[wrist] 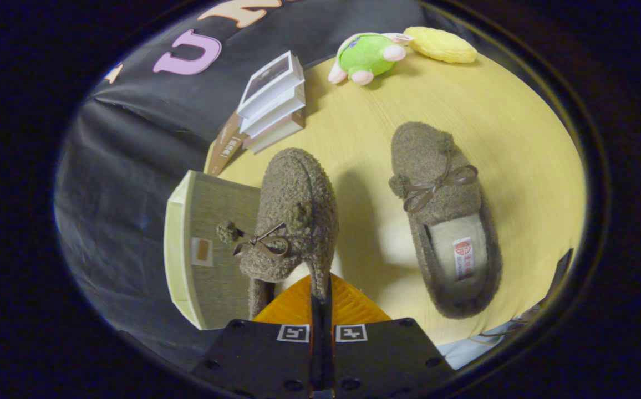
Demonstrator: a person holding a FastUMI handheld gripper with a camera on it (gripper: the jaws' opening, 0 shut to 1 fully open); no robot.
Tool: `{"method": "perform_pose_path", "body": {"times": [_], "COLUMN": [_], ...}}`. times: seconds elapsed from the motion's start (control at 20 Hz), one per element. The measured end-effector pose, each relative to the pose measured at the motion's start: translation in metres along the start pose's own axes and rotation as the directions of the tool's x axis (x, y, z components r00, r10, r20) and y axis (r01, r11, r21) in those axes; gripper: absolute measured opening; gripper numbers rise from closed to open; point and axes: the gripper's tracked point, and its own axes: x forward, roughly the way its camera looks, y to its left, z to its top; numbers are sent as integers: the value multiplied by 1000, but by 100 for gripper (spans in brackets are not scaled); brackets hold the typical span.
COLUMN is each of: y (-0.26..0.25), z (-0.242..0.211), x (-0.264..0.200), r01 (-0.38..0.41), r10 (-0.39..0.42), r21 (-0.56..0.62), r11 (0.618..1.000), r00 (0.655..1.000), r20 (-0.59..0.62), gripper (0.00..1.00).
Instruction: Open the storage box then place both shoes into the box .Put the left shoe in first, then the right shoe, with the right side of both shoes facing outward in a uniform manner.
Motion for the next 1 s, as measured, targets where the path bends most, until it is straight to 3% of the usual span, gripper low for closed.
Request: {"method": "perform_pose_path", "body": {"times": [0.55, 0.8, 1.0], "y": [108, 164, 200], "z": [22, 0, -22], "x": [-89, -87, -55], "r01": [-221, -298, -309], "r10": [222, 299, 310], "r21": [-23, -37, -28], "r11": [975, 954, 951], "r00": [970, 953, 951], "r20": [98, 55, 12], "gripper": [3, 3, 3]}}
